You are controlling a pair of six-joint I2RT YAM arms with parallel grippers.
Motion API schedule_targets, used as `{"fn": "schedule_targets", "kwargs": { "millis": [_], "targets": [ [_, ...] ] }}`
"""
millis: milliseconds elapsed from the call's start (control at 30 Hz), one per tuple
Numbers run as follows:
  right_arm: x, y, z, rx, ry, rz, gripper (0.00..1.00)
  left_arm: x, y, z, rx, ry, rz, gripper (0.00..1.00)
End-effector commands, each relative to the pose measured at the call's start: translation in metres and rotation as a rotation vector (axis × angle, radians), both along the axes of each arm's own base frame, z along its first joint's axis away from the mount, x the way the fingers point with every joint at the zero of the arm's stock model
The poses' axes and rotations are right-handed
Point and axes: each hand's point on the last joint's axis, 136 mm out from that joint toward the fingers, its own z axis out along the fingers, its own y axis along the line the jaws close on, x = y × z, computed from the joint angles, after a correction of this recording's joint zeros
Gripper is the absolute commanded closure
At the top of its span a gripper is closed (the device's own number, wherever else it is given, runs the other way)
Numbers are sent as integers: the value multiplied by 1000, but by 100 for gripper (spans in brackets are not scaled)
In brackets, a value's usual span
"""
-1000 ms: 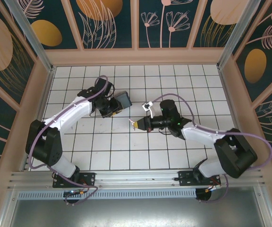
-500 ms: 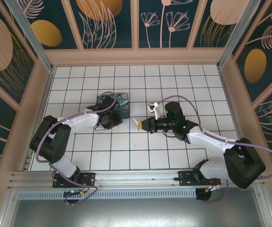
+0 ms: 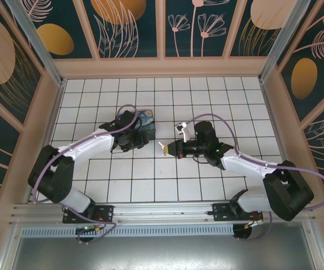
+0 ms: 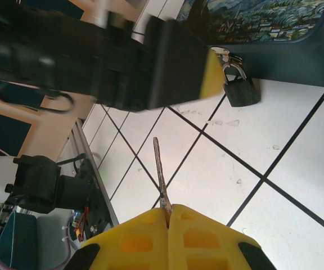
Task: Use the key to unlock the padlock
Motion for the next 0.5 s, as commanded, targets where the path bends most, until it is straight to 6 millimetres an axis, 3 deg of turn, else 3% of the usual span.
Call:
{"fn": "schedule_targets", "kwargs": {
  "millis": [0, 100, 167, 300, 467],
  "targets": [
    [2, 11, 17, 52, -27, 39, 100, -4, -17, 49, -67, -96, -185, 37],
    [4, 16, 15, 59, 1, 59, 100, -3, -44, 93, -173, -264, -408, 39],
    [4, 18, 15, 64, 9, 63, 100, -8, -55, 109, -242, -357, -511, 39],
    [5, 19, 21, 68, 10, 75, 100, -29, -80, 110, -405, -394, -681, 47],
    [2, 21, 30, 104, 15, 98, 100, -37, -83, 106, -427, -411, -745, 56]
  ]
}}
